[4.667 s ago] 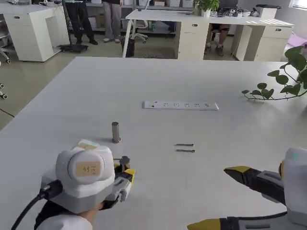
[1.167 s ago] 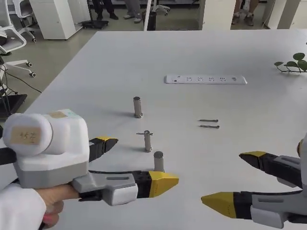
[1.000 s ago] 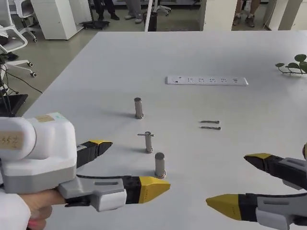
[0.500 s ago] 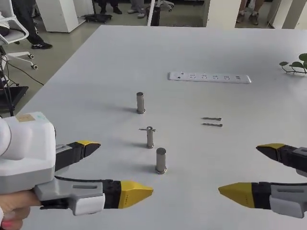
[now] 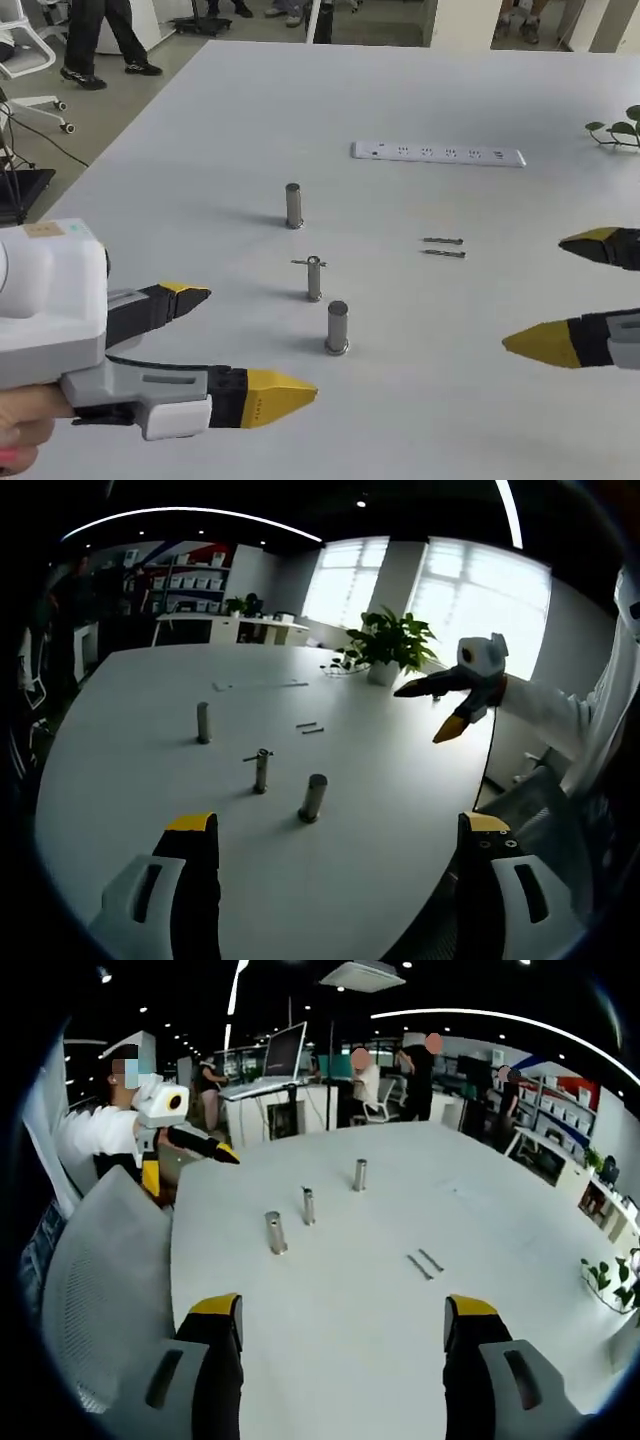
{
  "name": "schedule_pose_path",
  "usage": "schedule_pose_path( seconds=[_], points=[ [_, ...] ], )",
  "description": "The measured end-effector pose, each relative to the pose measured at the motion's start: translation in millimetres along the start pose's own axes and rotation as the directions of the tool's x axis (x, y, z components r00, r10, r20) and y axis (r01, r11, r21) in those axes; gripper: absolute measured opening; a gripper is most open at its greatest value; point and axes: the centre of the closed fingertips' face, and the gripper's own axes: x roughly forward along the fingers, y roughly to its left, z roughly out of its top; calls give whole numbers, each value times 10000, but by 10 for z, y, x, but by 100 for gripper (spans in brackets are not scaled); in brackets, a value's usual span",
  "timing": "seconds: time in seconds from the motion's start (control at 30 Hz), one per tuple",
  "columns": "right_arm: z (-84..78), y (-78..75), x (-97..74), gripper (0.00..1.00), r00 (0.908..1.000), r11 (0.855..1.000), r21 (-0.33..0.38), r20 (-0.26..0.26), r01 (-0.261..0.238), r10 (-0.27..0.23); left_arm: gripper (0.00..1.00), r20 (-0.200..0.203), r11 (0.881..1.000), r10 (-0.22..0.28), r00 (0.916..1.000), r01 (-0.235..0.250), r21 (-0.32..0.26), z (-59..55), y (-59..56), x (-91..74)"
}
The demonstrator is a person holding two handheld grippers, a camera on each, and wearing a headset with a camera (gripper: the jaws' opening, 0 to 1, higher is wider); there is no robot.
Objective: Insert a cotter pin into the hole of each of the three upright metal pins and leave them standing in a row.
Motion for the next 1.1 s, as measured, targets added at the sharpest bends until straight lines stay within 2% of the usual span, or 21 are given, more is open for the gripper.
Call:
schedule_pose_path(
  seconds=[0.07,0.2,0.3,0.5,0.67,0.8,0.87,0.9,0.93,0.97,1.1],
  points=[
    [-18,-62,18,80,9993,9990,-435,-362,-97,81,99,-24,10000,-67,10000,67,2,-4,-10,1],
    [-19,-119,100,78,9979,9969,-628,-470,-469,440,99,-5,9999,-149,9999,149,-57,-17,-12,0],
    [-99,-184,208,78,9928,9927,-962,-1025,-724,625,99,-25,9995,-174,9998,174,-260,-57,1,-16],
    [-109,-271,426,75,9839,9838,-1314,-1468,-1218,1022,99,-197,9990,-136,9997,127,-434,-134,8,-69],
    [-138,-283,620,77,9670,9686,-1629,-2036,-1880,1535,99,-251,9970,-17,9997,-2,-768,-192,37,-88],
    [-153,-324,778,72,9519,9530,-1929,-2450,-2337,1839,99,-275,9957,-119,9996,93,-924,-204,6,-91],
    [-135,-364,855,71,9493,9489,-1983,-2473,-2457,1941,99,-248,9951,-60,9997,35,-990,-195,6,-92],
    [-69,-397,926,70,9562,9365,-2429,-2102,-2527,2035,99,-239,9938,-27,9997,1,-1107,-193,4,-94],
    [-50,-409,950,67,9583,9339,-2531,-1987,-2526,2053,99,-192,9936,-28,9998,6,-1133,-185,0,-96],
    [-62,-453,984,64,9587,9416,-2311,-2026,-2448,1995,99,-128,9936,-31,9999,17,-1127,-176,-4,-99],
    [-71,-508,1103,51,9484,9341,-2272,-2228,-2755,2256,99,-101,9939,-48,9999,36,-1107,-170,-6,-108]
  ],
)
